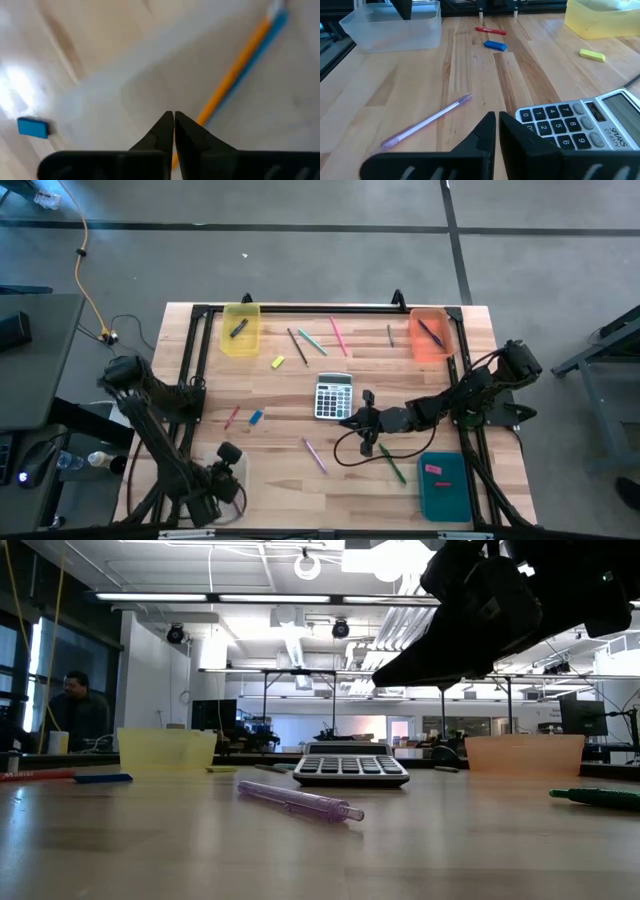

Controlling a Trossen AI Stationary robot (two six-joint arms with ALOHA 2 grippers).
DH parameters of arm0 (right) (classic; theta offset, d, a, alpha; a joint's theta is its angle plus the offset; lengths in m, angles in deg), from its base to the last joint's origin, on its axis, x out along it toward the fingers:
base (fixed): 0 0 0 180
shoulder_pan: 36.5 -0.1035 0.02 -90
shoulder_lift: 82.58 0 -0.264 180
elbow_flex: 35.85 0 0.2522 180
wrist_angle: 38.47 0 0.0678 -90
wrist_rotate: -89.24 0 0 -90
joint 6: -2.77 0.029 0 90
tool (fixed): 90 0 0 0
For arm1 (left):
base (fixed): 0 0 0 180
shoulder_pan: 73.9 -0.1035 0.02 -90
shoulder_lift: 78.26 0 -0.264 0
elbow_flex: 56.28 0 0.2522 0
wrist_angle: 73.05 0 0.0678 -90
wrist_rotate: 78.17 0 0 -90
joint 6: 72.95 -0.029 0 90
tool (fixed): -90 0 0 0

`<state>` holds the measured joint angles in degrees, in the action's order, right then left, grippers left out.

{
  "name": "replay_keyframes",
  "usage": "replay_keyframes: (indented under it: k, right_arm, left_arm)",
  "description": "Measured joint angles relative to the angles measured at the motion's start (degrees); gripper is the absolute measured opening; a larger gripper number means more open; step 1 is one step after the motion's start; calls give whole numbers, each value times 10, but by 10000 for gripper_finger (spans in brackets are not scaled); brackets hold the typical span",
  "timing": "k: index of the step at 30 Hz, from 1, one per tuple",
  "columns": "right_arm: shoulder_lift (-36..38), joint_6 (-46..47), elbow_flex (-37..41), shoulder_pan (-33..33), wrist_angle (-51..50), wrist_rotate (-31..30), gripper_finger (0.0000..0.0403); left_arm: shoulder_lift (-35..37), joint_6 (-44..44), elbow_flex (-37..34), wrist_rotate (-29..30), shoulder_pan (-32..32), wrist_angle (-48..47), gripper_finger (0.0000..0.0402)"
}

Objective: Sort crayons/erasers/pens/pencils in bins
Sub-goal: Put the pink pen into the orange bin

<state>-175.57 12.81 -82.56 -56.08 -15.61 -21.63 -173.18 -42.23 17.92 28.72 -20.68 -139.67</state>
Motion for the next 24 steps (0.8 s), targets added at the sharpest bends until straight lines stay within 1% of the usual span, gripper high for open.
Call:
replay_keyframes:
  k: [3,7,11,14,16,18,21,24]
  right_arm:
    - [0,0,0,0,3,0,15]
    - [0,0,0,0,5,0,15]
    - [0,0,0,0,8,0,15]
    - [0,0,0,0,8,0,15]
    - [0,0,0,0,7,0,15]
    - [0,4,0,0,7,0,15]
    - [2,22,0,-2,4,-4,15]
    - [4,53,-26,-10,-44,-34,15]
  left_arm:
    - [71,35,-47,55,-2,79,2]
    - [151,40,-106,106,-21,195,1]
    - [206,-9,-154,186,-48,292,0]
    - [229,-51,-195,250,-78,385,0]
    - [234,-85,-229,276,-105,463,0]
    - [233,-123,-265,283,-135,551,0]
    - [230,-180,-324,289,-178,714,0]
    - [230,-231,-386,293,-217,897,0]
